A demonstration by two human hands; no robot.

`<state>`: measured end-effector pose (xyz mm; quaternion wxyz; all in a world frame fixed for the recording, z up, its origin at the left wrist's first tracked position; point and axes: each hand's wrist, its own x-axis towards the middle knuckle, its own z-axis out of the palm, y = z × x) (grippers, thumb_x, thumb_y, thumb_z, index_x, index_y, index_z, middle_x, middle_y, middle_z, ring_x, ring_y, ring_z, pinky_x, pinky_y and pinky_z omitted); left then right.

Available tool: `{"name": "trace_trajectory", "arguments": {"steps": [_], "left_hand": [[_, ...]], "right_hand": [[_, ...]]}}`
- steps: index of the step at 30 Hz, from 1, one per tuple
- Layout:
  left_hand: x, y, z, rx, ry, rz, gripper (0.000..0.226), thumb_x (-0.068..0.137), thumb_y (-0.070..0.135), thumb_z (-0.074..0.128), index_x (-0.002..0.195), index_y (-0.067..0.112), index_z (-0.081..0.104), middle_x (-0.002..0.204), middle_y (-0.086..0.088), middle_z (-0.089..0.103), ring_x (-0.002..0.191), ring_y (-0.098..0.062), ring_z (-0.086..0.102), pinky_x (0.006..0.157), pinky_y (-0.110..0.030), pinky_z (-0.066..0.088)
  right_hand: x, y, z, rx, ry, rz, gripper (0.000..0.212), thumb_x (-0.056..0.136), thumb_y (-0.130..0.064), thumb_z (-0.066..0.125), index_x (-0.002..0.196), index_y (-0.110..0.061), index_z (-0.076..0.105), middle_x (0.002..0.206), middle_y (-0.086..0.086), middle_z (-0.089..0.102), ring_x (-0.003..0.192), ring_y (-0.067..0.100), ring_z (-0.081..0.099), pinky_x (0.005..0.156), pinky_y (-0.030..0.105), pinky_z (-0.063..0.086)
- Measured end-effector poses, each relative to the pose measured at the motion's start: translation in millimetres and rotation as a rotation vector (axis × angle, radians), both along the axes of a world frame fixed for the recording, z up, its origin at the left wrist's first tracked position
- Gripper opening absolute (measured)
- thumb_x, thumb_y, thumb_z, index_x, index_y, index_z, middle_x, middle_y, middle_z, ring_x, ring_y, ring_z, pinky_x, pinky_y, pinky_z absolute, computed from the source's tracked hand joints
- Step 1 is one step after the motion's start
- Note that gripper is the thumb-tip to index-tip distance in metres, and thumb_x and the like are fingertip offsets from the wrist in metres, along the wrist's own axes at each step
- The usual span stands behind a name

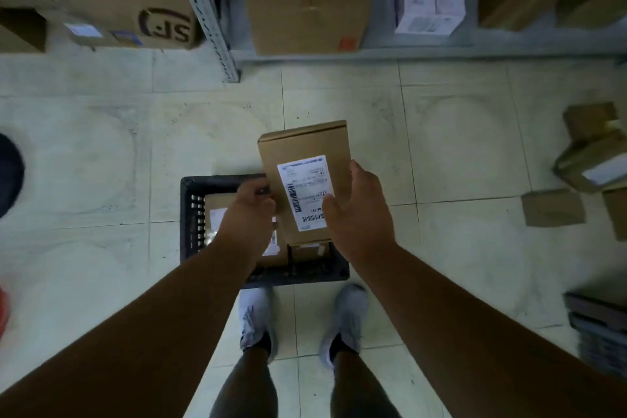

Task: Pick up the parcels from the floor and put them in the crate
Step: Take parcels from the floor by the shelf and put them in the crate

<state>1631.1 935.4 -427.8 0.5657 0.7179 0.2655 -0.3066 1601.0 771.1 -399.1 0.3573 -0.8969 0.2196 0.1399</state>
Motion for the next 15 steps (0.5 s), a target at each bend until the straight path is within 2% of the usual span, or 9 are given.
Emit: {"name": "trace_trajectory", "arguments": {"steps": [2, 4, 6, 8, 10, 13, 15], "left_hand": [[-5, 2, -60, -0.012, 0.047, 0.032, 0.035, 0.097, 0.005, 0.042, 0.122, 0.023, 0.058, 0.108, -0.006, 0.071, 0.093, -0.021, 0.07, 0.068, -0.032, 0.054], [-11, 1, -116, -0.003, 0.088, 0.043, 0.03, 0.096, 0.011, 0.042, 0.112, 0.026, 0.063, 0.107, -0.006, 0.071, 0.096, -0.022, 0.069, 0.073, -0.035, 0.053], [-19, 1, -170, 0.033, 0.123, 0.012, 0.03, 0.1, 0.009, 0.042, 0.104, 0.032, 0.061, 0.108, -0.006, 0.068, 0.101, -0.025, 0.066, 0.078, -0.035, 0.053], [-22, 2, -221, 0.027, 0.156, -0.057, 0.041, 0.1, 0.003, 0.044, 0.132, 0.028, 0.052, 0.13, -0.012, 0.061, 0.119, -0.032, 0.06, 0.077, -0.029, 0.051], [-26, 3, -267, 0.037, 0.192, -0.144, 0.052, 0.1, 0.002, 0.044, 0.149, 0.017, 0.037, 0.145, -0.015, 0.049, 0.13, -0.033, 0.051, 0.082, -0.028, 0.051], [-35, 2, -323, 0.116, 0.222, -0.258, 0.05, 0.099, 0.008, 0.047, 0.149, 0.016, 0.039, 0.144, -0.013, 0.051, 0.129, -0.032, 0.052, 0.103, -0.045, 0.048], [-43, -1, -351, 0.138, 0.251, -0.329, 0.047, 0.099, 0.011, 0.047, 0.145, 0.015, 0.044, 0.14, -0.015, 0.054, 0.126, -0.035, 0.055, 0.104, -0.049, 0.046]], "right_hand": [[2, 7, -59, -0.028, 0.034, 0.039, 0.07, 0.096, -0.031, 0.061, 0.155, -0.014, 0.026, 0.148, 0.007, 0.042, 0.132, 0.024, 0.048, 0.102, 0.033, 0.051], [2, 17, -120, -0.063, 0.078, 0.091, 0.073, 0.094, -0.03, 0.063, 0.154, -0.013, 0.025, 0.146, 0.011, 0.042, 0.131, 0.027, 0.048, 0.104, 0.037, 0.049], [-4, 26, -179, -0.093, 0.132, 0.137, 0.075, 0.091, -0.029, 0.065, 0.152, -0.011, 0.026, 0.142, 0.013, 0.043, 0.127, 0.028, 0.048, 0.102, 0.035, 0.046], [-12, 31, -231, -0.116, 0.197, 0.152, 0.074, 0.09, -0.031, 0.067, 0.149, -0.012, 0.028, 0.141, 0.013, 0.04, 0.125, 0.027, 0.046, 0.1, 0.032, 0.044], [-24, 35, -275, -0.131, 0.266, 0.154, 0.069, 0.09, -0.034, 0.067, 0.146, -0.014, 0.032, 0.141, 0.014, 0.036, 0.127, 0.029, 0.043, 0.105, 0.04, 0.046], [-41, 38, -332, -0.153, 0.378, 0.186, 0.068, 0.092, -0.038, 0.063, 0.147, -0.014, 0.031, 0.147, 0.016, 0.03, 0.134, 0.034, 0.037, 0.109, 0.048, 0.043], [-48, 36, -361, -0.164, 0.455, 0.215, 0.07, 0.093, -0.04, 0.06, 0.15, -0.015, 0.029, 0.151, 0.017, 0.024, 0.138, 0.035, 0.032, 0.111, 0.049, 0.041]]}}
